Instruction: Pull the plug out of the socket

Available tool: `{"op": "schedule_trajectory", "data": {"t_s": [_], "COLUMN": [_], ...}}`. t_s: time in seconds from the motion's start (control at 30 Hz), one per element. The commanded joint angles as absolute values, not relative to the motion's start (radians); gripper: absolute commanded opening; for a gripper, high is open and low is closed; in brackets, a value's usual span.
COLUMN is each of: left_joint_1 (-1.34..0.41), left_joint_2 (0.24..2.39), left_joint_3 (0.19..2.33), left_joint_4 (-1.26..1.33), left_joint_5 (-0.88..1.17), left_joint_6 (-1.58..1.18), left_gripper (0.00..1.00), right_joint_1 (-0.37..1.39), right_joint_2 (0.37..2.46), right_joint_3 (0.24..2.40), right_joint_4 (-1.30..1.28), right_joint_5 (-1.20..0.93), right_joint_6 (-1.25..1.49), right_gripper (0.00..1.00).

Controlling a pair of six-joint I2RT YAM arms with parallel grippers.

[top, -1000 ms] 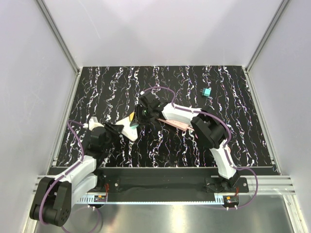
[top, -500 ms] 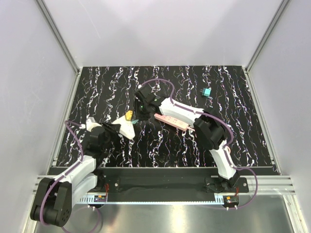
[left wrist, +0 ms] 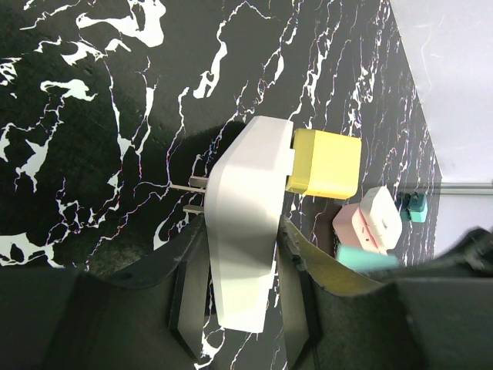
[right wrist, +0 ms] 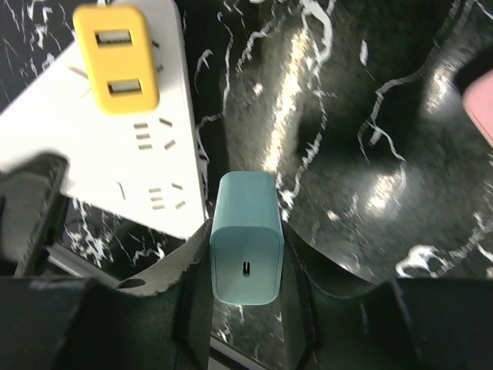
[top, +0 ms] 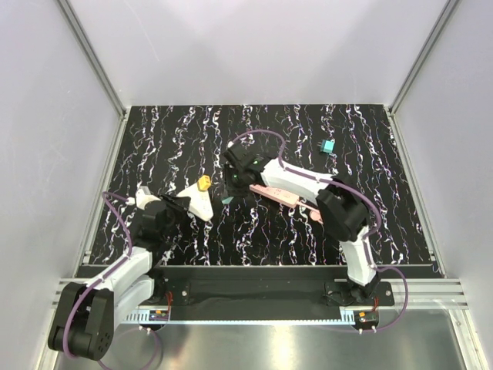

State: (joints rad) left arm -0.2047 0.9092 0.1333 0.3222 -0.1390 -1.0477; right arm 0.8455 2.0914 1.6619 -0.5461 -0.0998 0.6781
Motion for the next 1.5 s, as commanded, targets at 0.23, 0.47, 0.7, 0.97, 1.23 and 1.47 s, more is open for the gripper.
{"op": "schedule_trajectory", "data": {"t_s": [0.23, 0.47, 0.7, 0.97, 1.23, 1.47], "left_joint_1": [-0.198, -0.198, -0.198, -0.198, -0.198, -0.196], "left_joint_2": [0.905, 0.917, 0.926, 0.931, 0.951, 0.951], "left_joint_3": [0.106, 0.101, 0.103, 0.104, 0.114, 0.112], "left_joint_4": [0.189, 0.21, 0.221, 0.221, 0.224, 0.227], "left_joint_5": [-0.198, -0.184, -0.179, -0.179, -0.17, -0.169], "left_joint_6": [-0.986, -0.985, -0.979, -0.977, -0.98, -0.982], "left_gripper": [0.0, 0.0, 0.0, 0.0, 0.0, 0.0], "right_joint_1": [0.649, 0.339, 0.077, -0.058, -0.075, -0.077], "right_joint_2": [1.777, 1.706, 1.769, 1.899, 1.974, 2.009], "right_joint_3": [1.479, 1.391, 1.381, 1.387, 1.394, 1.407], "right_joint_4": [-0.466, -0.443, -0.413, -0.37, -0.359, -0.357], "right_joint_5": [-0.19, -0.265, -0.366, -0.478, -0.488, -0.486], "right_joint_6": [0.577, 0.516, 0.499, 0.482, 0.462, 0.457], "right_gripper": [0.0, 0.0, 0.0, 0.01, 0.01, 0.05]}}
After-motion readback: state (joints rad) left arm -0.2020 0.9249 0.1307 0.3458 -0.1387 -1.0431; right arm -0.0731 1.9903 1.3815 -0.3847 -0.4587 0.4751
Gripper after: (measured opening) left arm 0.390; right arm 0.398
